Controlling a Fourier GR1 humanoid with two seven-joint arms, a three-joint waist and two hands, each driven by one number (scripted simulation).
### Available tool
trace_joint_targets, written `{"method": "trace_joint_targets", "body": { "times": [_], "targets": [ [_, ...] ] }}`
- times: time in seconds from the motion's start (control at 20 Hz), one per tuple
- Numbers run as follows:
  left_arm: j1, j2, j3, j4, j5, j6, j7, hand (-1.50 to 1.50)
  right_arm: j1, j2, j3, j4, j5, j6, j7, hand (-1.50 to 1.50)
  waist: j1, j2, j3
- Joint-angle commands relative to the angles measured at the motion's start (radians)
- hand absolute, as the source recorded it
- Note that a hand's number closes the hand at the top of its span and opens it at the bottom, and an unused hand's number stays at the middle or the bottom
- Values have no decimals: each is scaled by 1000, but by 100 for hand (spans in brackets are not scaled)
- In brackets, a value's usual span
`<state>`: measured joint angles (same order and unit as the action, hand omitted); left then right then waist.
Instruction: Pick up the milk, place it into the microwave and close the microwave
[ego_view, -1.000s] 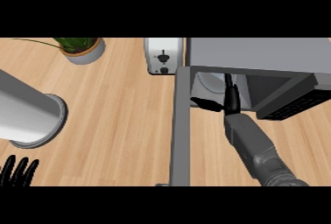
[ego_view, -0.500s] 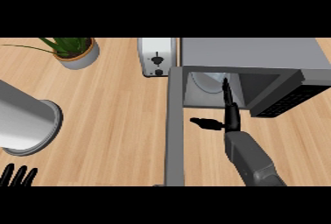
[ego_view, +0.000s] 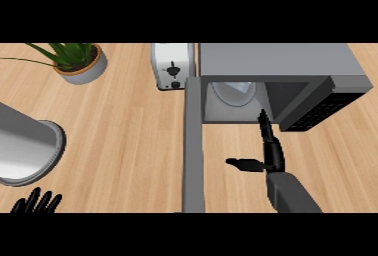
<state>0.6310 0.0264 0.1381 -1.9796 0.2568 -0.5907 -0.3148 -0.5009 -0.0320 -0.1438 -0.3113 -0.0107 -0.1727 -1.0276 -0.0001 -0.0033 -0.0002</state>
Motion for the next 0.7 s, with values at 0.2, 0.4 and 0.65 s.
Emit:
{"method": "trace_joint_targets", "body": {
  "times": [0.2,0.4,0.65],
  "targets": [
    [-17,-12,-65,57,-61,-27,-17,-150,256,-27,41,-291,-33,75,6,-150,-12,-3,-1],
    [-128,33,-97,94,-76,-48,61,-150,365,-89,46,-411,-47,102,15,150,-24,-3,-2],
    [-183,18,-205,136,-265,-39,26,150,494,-155,33,-518,-88,164,68,-150,-15,-1,-1]
  ]
}}
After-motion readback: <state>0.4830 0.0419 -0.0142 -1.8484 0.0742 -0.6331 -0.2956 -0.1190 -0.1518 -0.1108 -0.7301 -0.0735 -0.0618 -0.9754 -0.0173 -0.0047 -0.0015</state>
